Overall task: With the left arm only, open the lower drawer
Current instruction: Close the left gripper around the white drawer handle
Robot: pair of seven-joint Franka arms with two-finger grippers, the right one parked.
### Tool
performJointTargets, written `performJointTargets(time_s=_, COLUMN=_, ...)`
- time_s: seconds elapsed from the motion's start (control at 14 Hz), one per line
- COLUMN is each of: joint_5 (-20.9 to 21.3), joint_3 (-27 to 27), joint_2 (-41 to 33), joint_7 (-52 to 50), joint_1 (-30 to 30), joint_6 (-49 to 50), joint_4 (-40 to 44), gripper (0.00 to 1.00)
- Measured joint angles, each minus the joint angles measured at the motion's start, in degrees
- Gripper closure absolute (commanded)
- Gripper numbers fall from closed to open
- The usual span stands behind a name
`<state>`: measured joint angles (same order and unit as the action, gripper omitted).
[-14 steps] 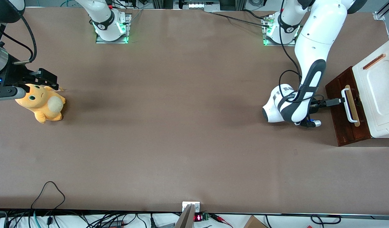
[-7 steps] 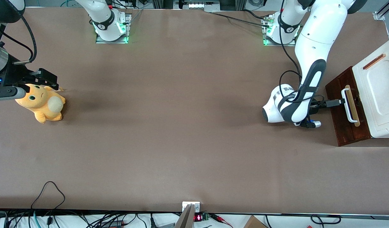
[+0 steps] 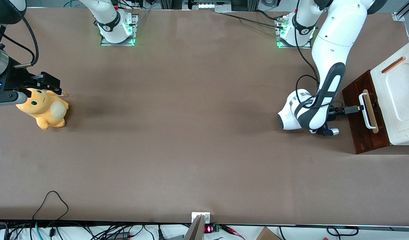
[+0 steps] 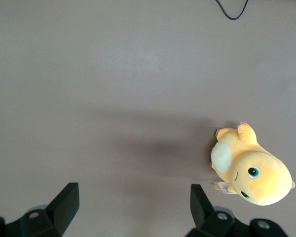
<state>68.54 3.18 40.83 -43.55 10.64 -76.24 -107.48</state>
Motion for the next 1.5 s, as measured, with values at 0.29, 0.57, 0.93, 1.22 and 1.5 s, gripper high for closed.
performJointTargets(time_s=0.29, joint_5=0.43, joint_3=-0.05, joint_2=0.0, joint_7=0.08, joint_1=-0.22, joint_6=0.0, joint_4=-0.03, gripper=0.0)
performJointTargets(time_s=0.57, joint_5=1.09, joint_3=-0.11, joint_2=0.01, joint_7=0.11, joint_1=-1.46, joint_6=-0.12, joint_4=-0.11, gripper=0.01)
performJointTargets(time_s=0.93, joint_5=1.11, joint_3=-0.11, joint_2=0.07, joint_7=0.22, joint_1=-2.76, joint_6=-1.34, joint_4=-0.14, gripper=0.03)
performJointTargets(time_s=1.22, joint_5=1.12, joint_3=-0.12, joint_2=0.11, joint_7=0.3, joint_1=-3.43, joint_6=-1.89, joint_4=-0.18, gripper=0.08)
performJointTargets(time_s=1.5, joint_5=1.2, joint_3=-0.12, joint_2=0.11, joint_7=0.33, joint_1=-4.29, joint_6=-1.9, joint_4=-0.18, gripper=0.14)
